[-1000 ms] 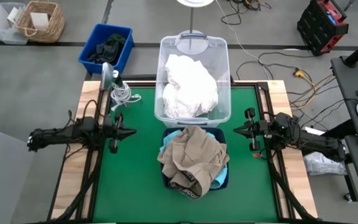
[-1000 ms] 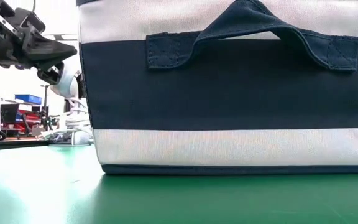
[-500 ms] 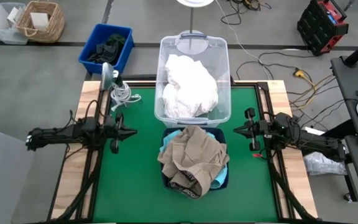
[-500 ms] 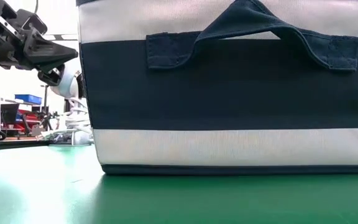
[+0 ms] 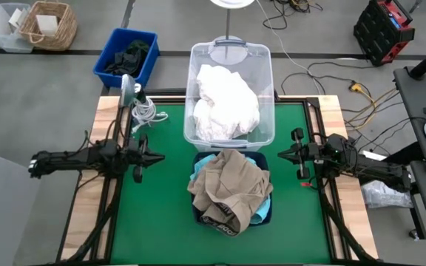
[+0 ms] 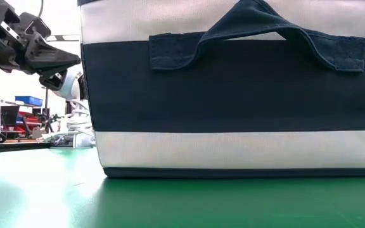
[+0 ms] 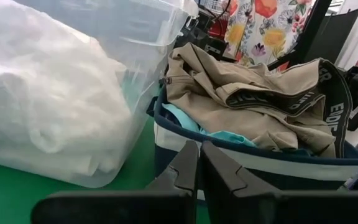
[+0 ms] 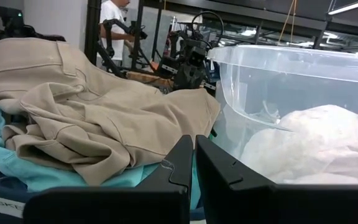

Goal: Sort clothes
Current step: Return to Home Position

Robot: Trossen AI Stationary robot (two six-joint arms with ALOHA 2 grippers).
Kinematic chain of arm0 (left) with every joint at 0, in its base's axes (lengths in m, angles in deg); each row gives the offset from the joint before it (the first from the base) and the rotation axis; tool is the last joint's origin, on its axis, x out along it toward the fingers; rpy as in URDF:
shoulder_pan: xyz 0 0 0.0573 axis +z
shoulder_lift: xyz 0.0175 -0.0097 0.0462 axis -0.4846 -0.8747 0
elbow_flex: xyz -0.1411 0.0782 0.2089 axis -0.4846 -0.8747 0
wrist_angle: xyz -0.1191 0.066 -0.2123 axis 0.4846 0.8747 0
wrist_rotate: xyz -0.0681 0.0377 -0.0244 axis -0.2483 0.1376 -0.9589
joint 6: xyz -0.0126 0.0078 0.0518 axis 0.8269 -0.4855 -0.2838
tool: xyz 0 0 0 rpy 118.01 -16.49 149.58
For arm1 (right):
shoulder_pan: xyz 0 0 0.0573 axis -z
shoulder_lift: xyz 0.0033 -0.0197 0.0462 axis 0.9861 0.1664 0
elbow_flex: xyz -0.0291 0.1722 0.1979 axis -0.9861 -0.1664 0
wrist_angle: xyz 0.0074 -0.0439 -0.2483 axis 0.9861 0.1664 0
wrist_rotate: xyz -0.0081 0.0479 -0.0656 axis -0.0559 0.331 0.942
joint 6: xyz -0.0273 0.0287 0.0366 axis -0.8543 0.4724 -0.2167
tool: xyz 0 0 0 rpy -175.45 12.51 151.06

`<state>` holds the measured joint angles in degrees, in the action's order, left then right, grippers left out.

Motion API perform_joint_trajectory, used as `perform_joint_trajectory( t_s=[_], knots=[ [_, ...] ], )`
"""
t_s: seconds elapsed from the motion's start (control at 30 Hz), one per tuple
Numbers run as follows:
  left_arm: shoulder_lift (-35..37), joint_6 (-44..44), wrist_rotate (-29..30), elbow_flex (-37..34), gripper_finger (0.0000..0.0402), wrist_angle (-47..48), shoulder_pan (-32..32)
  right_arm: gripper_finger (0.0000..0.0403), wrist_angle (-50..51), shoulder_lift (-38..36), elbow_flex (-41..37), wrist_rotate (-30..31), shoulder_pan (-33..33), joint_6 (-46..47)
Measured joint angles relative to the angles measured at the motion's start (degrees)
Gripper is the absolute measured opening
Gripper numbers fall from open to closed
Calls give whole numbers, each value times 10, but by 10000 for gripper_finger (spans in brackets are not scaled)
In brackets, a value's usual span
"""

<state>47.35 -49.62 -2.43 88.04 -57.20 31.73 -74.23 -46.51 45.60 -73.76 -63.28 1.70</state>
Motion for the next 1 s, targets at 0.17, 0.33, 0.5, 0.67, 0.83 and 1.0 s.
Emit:
perform_joint_trajectory(
  t_s=[0.17, 0.33, 0.5, 0.67, 0.83, 1.0],
  knots=[
    [-8, 0, 0, 0, 0, 0, 0, 13, 0, 0, 0, 0, 0, 0],
    [-14, 0, 0, 0, 0, 0, 0, 13, 0, 0, 0, 0, 0, 0],
    [-19, 0, 0, 0, 0, 0, 0, 13, 0, 0, 0, 0, 0, 0],
    [-23, 0, 0, 0, 0, 0, 0, 13, 0, 0, 0, 0, 0, 0],
    [-29, 0, 0, 0, 0, 0, 0, 13, 0, 0, 0, 0, 0, 0],
    [-34, 0, 0, 0, 0, 0, 0, 13, 0, 0, 0, 0, 0, 0]
  ],
)
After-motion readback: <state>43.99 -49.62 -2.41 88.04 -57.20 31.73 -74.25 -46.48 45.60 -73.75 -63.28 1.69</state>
